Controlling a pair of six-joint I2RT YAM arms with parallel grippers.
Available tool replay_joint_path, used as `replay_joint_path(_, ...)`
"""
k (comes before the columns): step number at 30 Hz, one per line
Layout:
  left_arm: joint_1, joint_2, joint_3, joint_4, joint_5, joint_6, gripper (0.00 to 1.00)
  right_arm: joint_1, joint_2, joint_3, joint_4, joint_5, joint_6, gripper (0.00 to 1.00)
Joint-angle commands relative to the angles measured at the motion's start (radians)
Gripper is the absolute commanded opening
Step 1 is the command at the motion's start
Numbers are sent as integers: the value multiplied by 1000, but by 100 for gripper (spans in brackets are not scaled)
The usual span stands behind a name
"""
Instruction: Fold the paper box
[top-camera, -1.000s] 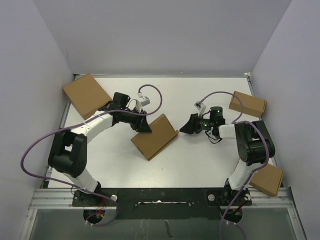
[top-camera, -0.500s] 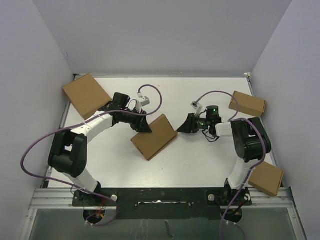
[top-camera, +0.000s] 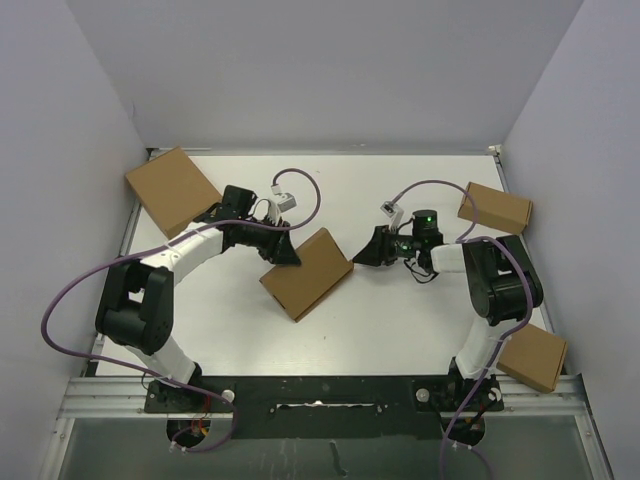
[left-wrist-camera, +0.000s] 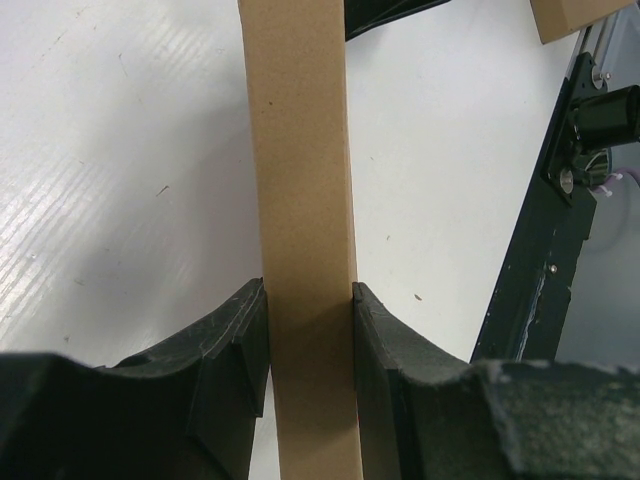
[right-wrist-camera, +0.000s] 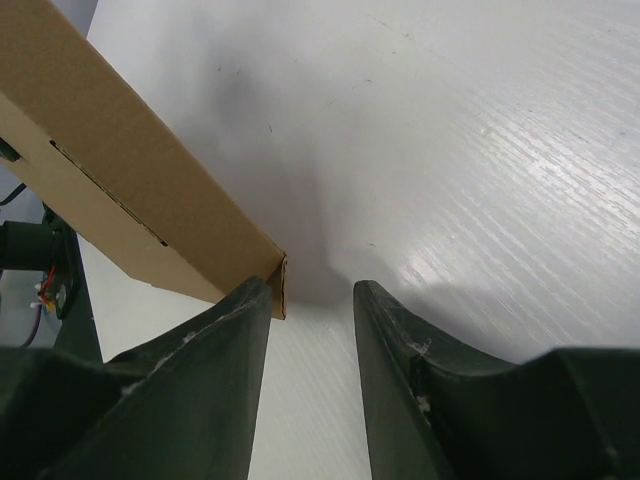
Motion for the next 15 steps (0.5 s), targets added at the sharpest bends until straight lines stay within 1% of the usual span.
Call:
replay_joint_path(1, 12, -29, -5, 56, 7, 48, 19, 3, -29, 0, 48, -29, -6, 39)
replay_joint_path(6, 13, -27, -7, 57, 7, 48, 18, 19, -30, 12, 5, -15, -42, 36)
replay_joint_path(9, 13, -23, -7, 57, 9, 47, 18, 33, -22, 28, -33, -2, -71, 33)
replay_joint_path(13, 20, -20, -10, 61, 13, 42, 18, 59, -23, 41, -67, 6, -119, 26)
replay_joint_path(15, 24, -18, -14, 68, 17, 36, 18, 68, -35, 44, -81, 18, -152, 20)
